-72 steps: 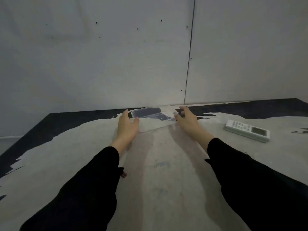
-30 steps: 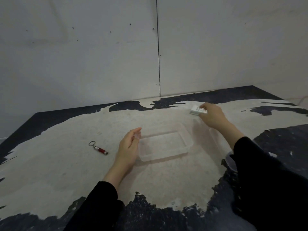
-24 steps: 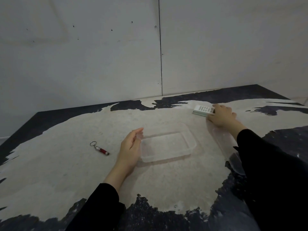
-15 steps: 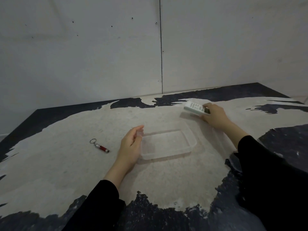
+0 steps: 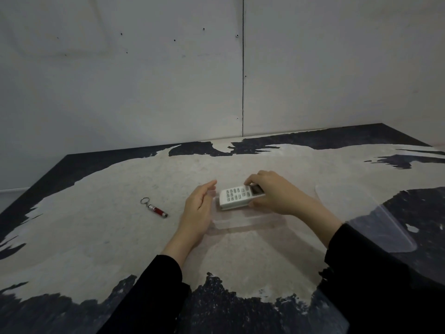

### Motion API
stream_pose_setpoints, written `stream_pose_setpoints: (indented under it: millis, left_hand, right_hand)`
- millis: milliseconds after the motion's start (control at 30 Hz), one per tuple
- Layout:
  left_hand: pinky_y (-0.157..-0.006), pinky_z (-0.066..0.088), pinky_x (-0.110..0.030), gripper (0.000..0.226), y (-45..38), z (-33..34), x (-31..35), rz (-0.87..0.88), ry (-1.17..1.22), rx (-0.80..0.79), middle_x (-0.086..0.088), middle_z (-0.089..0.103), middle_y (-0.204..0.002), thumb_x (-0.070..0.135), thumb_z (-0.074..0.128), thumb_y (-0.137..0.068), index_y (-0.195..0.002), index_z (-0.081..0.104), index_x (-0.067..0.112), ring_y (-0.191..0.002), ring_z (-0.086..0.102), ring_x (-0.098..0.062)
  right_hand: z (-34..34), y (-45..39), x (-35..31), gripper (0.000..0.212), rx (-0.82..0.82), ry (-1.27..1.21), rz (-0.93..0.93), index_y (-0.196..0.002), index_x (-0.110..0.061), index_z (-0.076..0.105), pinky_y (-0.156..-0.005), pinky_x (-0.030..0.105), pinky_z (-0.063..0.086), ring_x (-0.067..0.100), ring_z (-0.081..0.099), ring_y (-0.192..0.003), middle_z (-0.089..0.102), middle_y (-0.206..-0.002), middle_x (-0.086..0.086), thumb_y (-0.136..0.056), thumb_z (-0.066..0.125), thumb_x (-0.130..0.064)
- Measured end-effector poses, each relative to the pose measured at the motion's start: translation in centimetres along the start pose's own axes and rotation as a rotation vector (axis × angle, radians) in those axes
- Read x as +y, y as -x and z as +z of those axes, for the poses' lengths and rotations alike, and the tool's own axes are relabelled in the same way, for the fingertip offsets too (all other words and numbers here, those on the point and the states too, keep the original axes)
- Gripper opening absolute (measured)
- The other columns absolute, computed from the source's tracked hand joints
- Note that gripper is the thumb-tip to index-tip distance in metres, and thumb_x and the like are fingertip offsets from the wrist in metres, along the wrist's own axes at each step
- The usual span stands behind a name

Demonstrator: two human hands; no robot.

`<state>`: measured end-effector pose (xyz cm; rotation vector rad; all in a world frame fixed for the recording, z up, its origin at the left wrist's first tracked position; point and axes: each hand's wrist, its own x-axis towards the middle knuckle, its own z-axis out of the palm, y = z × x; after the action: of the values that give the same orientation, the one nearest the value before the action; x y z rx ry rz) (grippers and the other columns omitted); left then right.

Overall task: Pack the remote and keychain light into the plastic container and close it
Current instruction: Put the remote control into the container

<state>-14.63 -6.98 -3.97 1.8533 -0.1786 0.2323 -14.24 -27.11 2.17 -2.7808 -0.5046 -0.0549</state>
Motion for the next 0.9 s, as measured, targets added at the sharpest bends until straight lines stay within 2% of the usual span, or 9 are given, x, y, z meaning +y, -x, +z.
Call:
stream_pose_setpoints:
  millis: [100, 200, 333, 467, 533, 633, 733, 833, 900]
  left_hand:
    - [-0.084, 0.042, -0.016, 0.039, -0.2, 0.1, -0.2, -0.01, 0.001, -0.003, 0.004, 0.058, -0.121, 0.017, 0.035, -0.095, -0.128, 0.053, 0.026, -0.111, 0.053, -0.004]
    - [-0.085, 0.043, -0.015, 0.038, -0.2, 0.1, -0.2, -0.012, 0.002, 0.003, 0.002, 0.058, -0.123, 0.016, 0.035, -0.095, -0.128, 0.053, 0.025, -0.112, 0.053, -0.007]
    - [-0.082, 0.041, -0.006, 0.036, 0.4, -0.5, 0.8, 0.091, -0.12, 0.038, 0.007, 0.053, -0.121, 0.021, 0.037, -0.093, -0.126, 0.052, 0.027, -0.099, 0.049, 0.011]
    - [-0.087, 0.041, -0.037, 0.027, 0.1, -4.3, 1.4, 0.182, -0.607, 0.379, -0.005, 0.059, -0.106, 0.019, 0.046, -0.082, -0.106, 0.057, 0.015, -0.097, 0.056, -0.024]
    - [-0.084, 0.033, -0.041, 0.027, -0.1, -6.7, 0.9, -0.011, -0.948, 0.476, -0.011, 0.062, -0.098, 0.031, 0.048, -0.081, -0.097, 0.056, 0.011, -0.09, 0.057, -0.032]
    - [-0.093, 0.028, -0.041, 0.049, 0.1, -8.7, 0.6, -0.45, -1.241, 0.259, -0.01, 0.067, -0.101, 0.053, 0.04, -0.083, -0.101, 0.059, 0.012, -0.095, 0.06, -0.031]
    - [-0.094, 0.026, -0.04, 0.033, 0.0, -8.9, 0.5, -0.446, -1.223, 0.212, -0.009, 0.069, -0.093, 0.04, 0.035, -0.087, -0.081, 0.057, 0.016, -0.09, 0.061, -0.029]
    - [-0.088, 0.027, -0.039, 0.031, -0.1, -8.0, 0.8, -0.24, -1.12, 0.299, -0.007, 0.065, -0.078, 0.032, 0.034, -0.091, -0.076, 0.053, 0.012, -0.073, 0.057, -0.028]
    - [-0.085, 0.029, -0.039, 0.028, 0.1, -7.3, 1.6, -0.105, -0.927, 0.347, -0.001, 0.06, -0.064, 0.034, 0.037, -0.093, -0.077, 0.049, 0.014, -0.065, 0.054, -0.027]
  right_hand:
    - [0.9, -0.3, -0.8, 0.05, -0.004, -0.036, 0.006, -0.124, -0.021, 0.054, -0.092, 0.039, 0.046, 0.024, 0.05, -0.109, 0.053, -0.119, 0.007, -0.077, 0.071, -0.028]
    - [1.7, -0.5, -1.3, 0.052, 0.022, -0.058, 0.022, -0.126, -0.02, 0.054, -0.093, 0.04, 0.046, 0.023, 0.048, -0.11, 0.049, -0.12, 0.006, -0.077, 0.071, -0.027]
    - [1.9, 0.0, -0.8, 0.047, 0.093, -0.099, -0.005, -0.128, -0.02, 0.054, -0.093, 0.033, 0.044, 0.02, 0.05, -0.11, 0.051, -0.118, 0.004, -0.084, 0.062, -0.031]
    - [0.8, 0.8, 0.0, 0.03, 0.267, -0.197, -0.069, -0.115, -0.021, 0.063, -0.087, 0.027, 0.041, 0.016, 0.054, -0.103, 0.058, -0.111, 0.003, -0.088, 0.059, -0.032]
    - [0.2, 1.1, 0.2, 0.024, 0.331, -0.269, -0.068, -0.111, -0.021, 0.065, -0.088, 0.029, 0.045, 0.012, 0.055, -0.099, 0.06, -0.108, 0.002, -0.088, 0.058, -0.027]
    - [-0.1, 1.2, 0.1, 0.02, 0.385, -0.347, -0.07, -0.106, -0.02, 0.066, -0.086, 0.03, 0.049, 0.011, 0.056, -0.095, 0.062, -0.103, 0.002, -0.089, 0.057, -0.024]
    - [-0.1, 1.2, 0.2, 0.019, 0.379, -0.343, -0.059, -0.105, -0.022, 0.066, -0.085, 0.028, 0.048, 0.009, 0.056, -0.092, 0.063, -0.1, 0.0, -0.09, 0.055, -0.024]
    - [0.0, 1.2, 0.4, 0.018, 0.377, -0.36, -0.037, -0.104, -0.022, 0.066, -0.083, 0.027, 0.05, 0.007, 0.057, -0.088, 0.065, -0.097, -0.001, -0.09, 0.055, -0.023]
    - [0.2, 1.1, 0.3, 0.017, 0.375, -0.375, -0.032, -0.103, -0.023, 0.066, -0.082, 0.028, 0.051, 0.006, 0.057, -0.088, 0.064, -0.097, -0.003, -0.09, 0.054, -0.022]
